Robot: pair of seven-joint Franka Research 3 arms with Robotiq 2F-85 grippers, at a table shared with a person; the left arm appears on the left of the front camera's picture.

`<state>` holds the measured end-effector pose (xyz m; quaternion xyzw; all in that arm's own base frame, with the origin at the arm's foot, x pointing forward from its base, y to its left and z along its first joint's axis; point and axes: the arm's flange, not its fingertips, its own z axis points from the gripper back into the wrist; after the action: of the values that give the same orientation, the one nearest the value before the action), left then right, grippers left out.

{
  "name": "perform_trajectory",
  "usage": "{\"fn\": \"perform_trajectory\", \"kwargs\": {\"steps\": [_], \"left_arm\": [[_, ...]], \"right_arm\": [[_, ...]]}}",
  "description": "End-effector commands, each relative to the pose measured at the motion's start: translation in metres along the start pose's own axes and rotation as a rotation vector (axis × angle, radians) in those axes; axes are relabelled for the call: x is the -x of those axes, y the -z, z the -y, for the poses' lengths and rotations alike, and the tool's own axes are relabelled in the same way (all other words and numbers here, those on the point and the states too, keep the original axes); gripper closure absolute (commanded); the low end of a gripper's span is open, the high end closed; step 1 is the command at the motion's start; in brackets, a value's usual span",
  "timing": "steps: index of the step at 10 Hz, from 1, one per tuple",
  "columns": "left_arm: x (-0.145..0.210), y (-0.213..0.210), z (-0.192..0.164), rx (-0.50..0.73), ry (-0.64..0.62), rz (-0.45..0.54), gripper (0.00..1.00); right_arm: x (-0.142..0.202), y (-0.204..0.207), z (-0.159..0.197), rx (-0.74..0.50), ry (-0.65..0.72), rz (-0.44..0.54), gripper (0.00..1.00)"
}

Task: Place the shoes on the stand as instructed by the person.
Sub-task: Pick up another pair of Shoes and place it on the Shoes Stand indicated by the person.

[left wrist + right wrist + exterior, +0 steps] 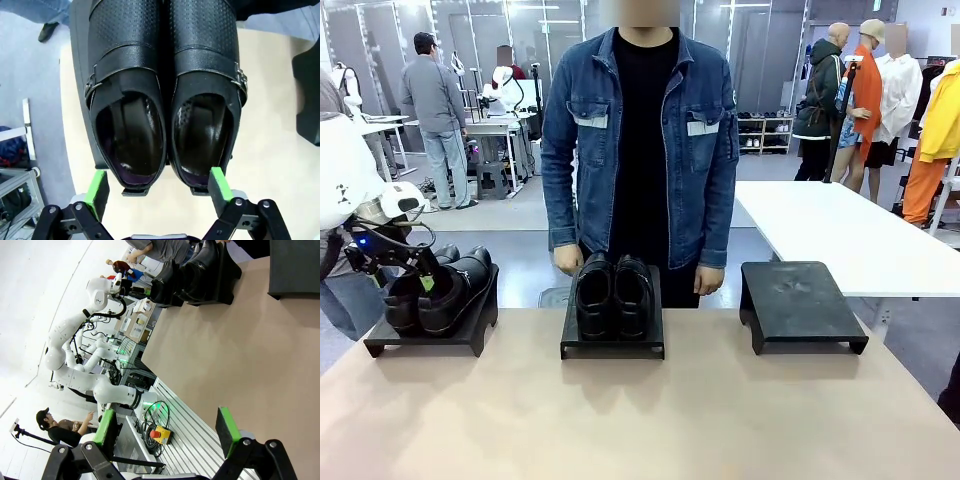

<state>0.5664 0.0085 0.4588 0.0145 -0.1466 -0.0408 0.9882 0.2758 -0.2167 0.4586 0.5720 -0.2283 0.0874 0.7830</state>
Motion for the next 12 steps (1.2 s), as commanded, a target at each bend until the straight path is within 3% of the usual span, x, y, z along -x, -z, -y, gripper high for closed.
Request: {"fn": "perform_trajectory", "kwargs": {"steps": [1, 9, 10, 12], "left_arm": [[-0.004, 0.002, -0.001, -0.001, 0.000, 0.001, 0.00], [0.000, 0.003, 0.000, 0.000, 0.000, -0.004, 0.00], [0.004, -0.026, -0.023, -0.026, -0.013, -0.030, 0.00], [0.038, -0.077, -0.069, 0.189, -0.075, -0.103, 0.00]], "right_arm": [[-0.001, -0.002, -0.001, -0.006, -0.016, 0.003, 0.00], [-0.001, -0.002, -0.001, -0.006, -0.016, 0.003, 0.00], [-0.001, -0.002, -0.001, -0.006, -0.016, 0.003, 0.00], [-0.001, -0.002, -0.001, -0.006, -0.016, 0.003, 0.00]]}}
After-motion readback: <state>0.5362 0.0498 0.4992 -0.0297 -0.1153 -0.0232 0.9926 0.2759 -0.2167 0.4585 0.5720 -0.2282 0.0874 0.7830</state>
